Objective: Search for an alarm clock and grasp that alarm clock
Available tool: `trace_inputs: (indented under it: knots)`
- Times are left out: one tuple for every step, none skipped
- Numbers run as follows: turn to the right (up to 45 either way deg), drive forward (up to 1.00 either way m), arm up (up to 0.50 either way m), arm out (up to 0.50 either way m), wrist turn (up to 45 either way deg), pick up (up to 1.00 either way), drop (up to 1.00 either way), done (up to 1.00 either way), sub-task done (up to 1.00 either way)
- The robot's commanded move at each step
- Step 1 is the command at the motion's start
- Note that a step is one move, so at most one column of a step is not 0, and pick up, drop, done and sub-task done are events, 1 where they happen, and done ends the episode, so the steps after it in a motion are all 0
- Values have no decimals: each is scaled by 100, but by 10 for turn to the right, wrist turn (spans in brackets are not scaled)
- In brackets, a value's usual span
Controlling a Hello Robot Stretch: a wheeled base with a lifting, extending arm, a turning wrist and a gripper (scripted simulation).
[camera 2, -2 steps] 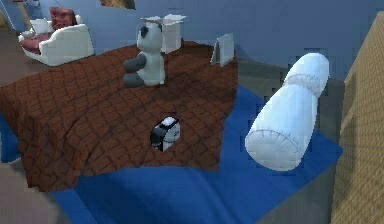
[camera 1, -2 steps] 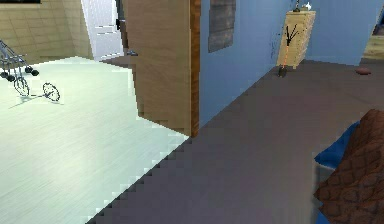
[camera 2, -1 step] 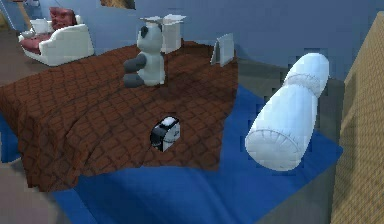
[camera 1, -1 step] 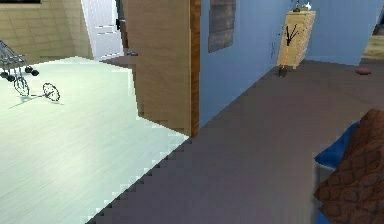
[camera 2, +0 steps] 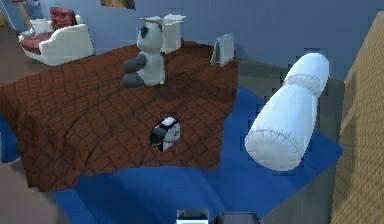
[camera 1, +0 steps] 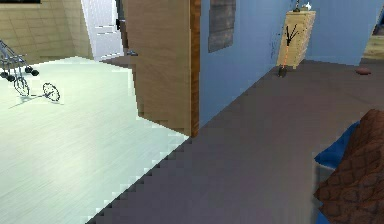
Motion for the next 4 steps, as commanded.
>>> trace_inputs:
  knots:
    - [0,0,0,42,0,0,0,0,0]
    - [0,0,0,0,450,0,0,0,0]
    - [0,0,0,0,450,0,0,0,0]
    - [0,0,0,0,450,0,0,0,0]
